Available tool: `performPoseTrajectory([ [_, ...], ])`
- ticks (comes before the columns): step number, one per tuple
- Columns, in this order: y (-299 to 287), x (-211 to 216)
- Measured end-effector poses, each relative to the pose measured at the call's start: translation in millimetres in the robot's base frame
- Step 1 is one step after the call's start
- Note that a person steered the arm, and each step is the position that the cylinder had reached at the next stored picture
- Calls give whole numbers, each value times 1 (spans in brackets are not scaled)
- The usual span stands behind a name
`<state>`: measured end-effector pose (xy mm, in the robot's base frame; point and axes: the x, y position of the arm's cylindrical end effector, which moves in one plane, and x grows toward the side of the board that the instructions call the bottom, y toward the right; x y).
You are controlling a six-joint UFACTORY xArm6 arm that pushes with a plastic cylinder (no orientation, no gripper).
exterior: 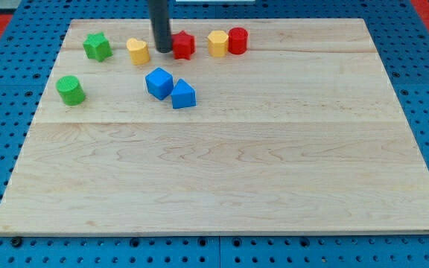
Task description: Move the blue cube left to the red star
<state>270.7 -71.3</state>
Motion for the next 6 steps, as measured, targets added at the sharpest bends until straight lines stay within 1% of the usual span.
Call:
performPoseTrajectory([
  [1,12,0],
  [2,-25,0],
  [5,-23,1],
  [6,-16,41],
])
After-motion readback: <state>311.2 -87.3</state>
